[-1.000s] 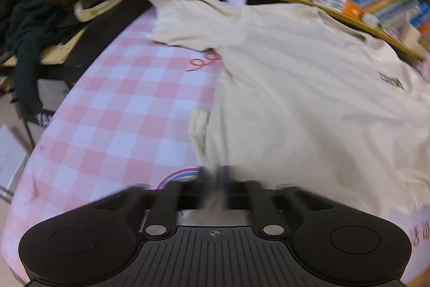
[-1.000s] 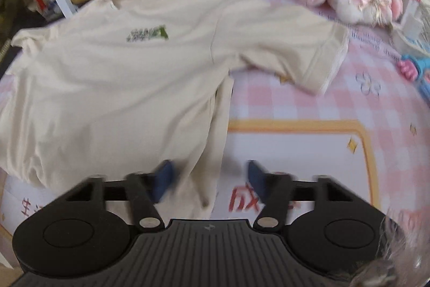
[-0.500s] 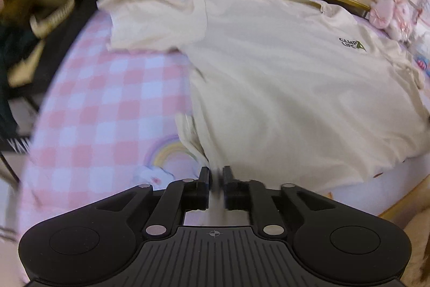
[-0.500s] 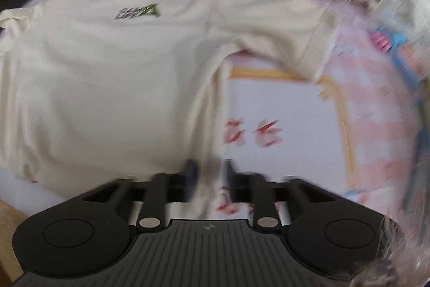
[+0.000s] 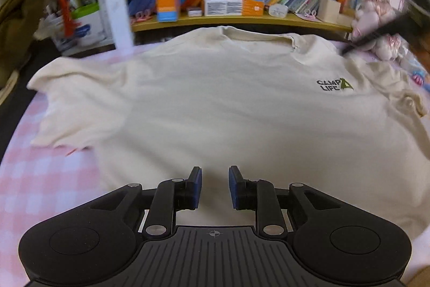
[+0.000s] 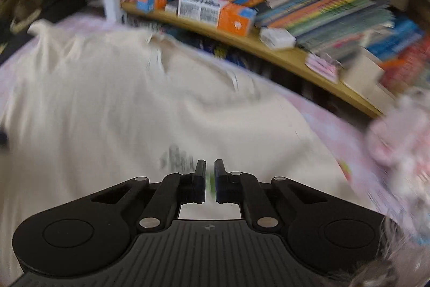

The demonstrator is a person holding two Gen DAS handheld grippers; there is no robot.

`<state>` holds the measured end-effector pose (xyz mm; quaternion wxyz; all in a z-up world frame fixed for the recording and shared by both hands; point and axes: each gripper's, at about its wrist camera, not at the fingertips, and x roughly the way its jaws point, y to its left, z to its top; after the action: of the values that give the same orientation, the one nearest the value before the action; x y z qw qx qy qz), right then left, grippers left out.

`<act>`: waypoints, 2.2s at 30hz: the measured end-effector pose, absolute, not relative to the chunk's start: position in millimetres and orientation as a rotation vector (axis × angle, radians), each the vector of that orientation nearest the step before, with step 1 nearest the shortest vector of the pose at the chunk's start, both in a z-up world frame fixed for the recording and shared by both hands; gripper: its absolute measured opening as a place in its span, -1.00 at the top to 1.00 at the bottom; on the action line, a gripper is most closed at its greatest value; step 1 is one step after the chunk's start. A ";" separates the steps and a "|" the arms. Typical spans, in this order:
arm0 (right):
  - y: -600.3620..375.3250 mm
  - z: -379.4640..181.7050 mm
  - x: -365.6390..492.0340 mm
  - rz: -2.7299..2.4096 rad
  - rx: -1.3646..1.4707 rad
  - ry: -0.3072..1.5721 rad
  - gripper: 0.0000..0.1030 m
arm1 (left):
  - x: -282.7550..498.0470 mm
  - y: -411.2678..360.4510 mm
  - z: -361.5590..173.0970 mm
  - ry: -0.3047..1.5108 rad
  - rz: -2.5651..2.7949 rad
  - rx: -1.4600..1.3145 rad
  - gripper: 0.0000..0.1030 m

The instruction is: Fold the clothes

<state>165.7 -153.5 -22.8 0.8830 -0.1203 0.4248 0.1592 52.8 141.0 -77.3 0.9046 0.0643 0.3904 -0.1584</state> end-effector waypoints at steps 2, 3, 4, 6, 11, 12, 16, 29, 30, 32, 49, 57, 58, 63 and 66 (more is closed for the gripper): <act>-145.3 -28.2 200.2 0.333 -0.191 0.906 0.88 | 57.9 133.3 -82.3 0.809 -0.317 0.136 0.55; -142.0 -31.5 218.3 0.335 -0.161 0.920 0.88 | 59.6 132.2 -83.5 0.809 -0.312 0.137 0.55; -138.5 -35.9 233.5 0.337 -0.143 0.936 0.88 | 59.3 130.9 -83.5 0.804 -0.310 0.141 0.50; -131.6 -44.9 263.0 0.341 -0.110 0.967 0.88 | 59.3 129.8 -82.9 0.801 -0.307 0.141 0.48; -122.1 -68.5 308.3 0.307 -0.115 1.021 0.92 | 62.4 128.1 -83.4 0.796 -0.302 0.114 0.40; -123.5 -67.9 320.3 0.281 -0.134 1.015 0.92 | 62.0 127.3 -83.5 0.794 -0.303 0.117 0.38; -139.8 -62.9 369.6 0.202 -0.151 0.996 0.96 | 64.8 127.1 -83.6 0.794 -0.315 0.133 0.36; -175.9 -42.8 332.9 0.377 -0.168 1.002 0.70 | 86.1 135.2 -80.5 0.822 -0.327 0.117 0.29; -171.3 -50.7 333.1 0.360 -0.192 1.009 0.70 | 87.0 135.4 -79.8 0.826 -0.327 0.121 0.29; -168.2 -64.4 340.2 0.307 -0.191 1.009 0.71 | 89.0 135.7 -78.2 0.832 -0.328 0.130 0.29; -148.8 -35.4 151.7 0.229 -0.210 0.882 0.65 | 283.2 123.5 -61.7 0.758 -0.506 -0.094 0.52; -125.0 -56.1 29.1 0.187 -0.178 0.978 0.65 | 378.5 78.4 -90.7 0.865 -0.424 -0.213 0.69; -124.8 -55.9 26.9 0.180 -0.161 0.986 0.65 | 385.5 76.7 -93.6 0.870 -0.397 -0.231 0.69; -124.1 -55.1 24.3 0.148 -0.110 0.996 0.64 | 390.6 78.7 -91.5 0.882 -0.319 -0.316 0.67; -127.0 -52.8 23.4 0.148 -0.095 0.998 0.62 | 357.3 86.2 -78.9 0.834 -0.382 -0.232 0.64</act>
<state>23.4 -127.0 -52.8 0.8744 -0.0454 0.4779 0.0708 357.3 86.2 -78.9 0.8902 -0.1116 0.4016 -0.1839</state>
